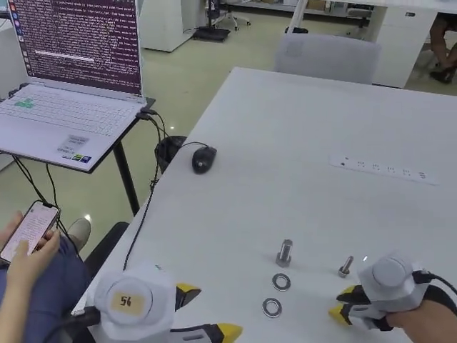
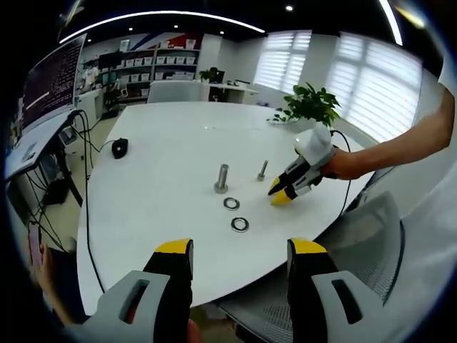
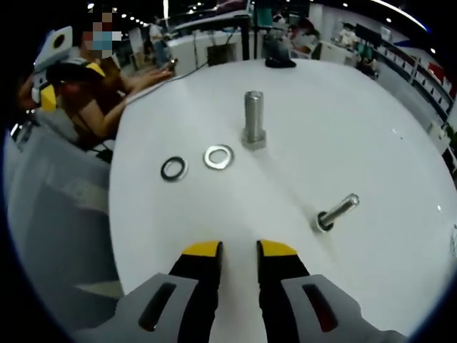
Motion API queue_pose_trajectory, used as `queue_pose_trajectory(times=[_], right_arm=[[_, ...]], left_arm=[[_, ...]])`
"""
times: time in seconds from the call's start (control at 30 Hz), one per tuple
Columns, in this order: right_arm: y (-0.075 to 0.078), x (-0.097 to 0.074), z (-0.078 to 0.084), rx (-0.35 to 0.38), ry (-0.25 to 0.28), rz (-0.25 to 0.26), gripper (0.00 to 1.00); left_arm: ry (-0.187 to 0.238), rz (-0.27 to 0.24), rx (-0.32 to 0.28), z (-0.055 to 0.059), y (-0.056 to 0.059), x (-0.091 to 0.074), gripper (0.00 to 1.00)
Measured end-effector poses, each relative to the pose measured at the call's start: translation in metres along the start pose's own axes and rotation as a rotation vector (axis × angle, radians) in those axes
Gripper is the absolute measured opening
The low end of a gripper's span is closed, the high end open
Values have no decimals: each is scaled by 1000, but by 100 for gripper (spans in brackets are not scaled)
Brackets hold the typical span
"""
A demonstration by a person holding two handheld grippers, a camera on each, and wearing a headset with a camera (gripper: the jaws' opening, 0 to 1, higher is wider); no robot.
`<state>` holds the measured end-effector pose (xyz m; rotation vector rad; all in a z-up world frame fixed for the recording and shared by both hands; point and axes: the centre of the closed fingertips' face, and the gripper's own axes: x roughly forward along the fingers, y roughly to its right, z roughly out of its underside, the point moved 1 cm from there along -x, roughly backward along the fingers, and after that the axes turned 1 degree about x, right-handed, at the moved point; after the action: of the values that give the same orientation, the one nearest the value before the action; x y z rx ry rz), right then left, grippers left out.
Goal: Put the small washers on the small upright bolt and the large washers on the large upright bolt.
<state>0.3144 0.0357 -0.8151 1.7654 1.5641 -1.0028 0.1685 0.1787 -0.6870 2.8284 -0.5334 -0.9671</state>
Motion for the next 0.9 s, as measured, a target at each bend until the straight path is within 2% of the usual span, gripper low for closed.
queue_pose_trajectory(times=[0.03,0.2,0.3,0.33,0.53,0.7,0.9], right_arm=[[-2,1,-2,-11,3,-5,22],[-38,21,-31,-150,4,-127,24],[-47,30,-36,-248,-45,-151,25],[-50,32,-43,-261,-35,-157,26],[-54,42,-55,-352,-74,-193,27],[-58,44,-58,-471,-111,-216,27],[-59,44,-59,-505,-144,-238,27]], left_arm=[[2,0,1,0,0,0,52],[8,-5,0,-2,-2,-3,52],[11,-10,-1,-2,-3,-5,52],[14,-12,-4,-2,-3,-5,52],[16,-17,-10,1,-2,-7,52],[20,-22,-18,3,-1,-8,52],[23,-24,-19,3,-1,-8,52]])
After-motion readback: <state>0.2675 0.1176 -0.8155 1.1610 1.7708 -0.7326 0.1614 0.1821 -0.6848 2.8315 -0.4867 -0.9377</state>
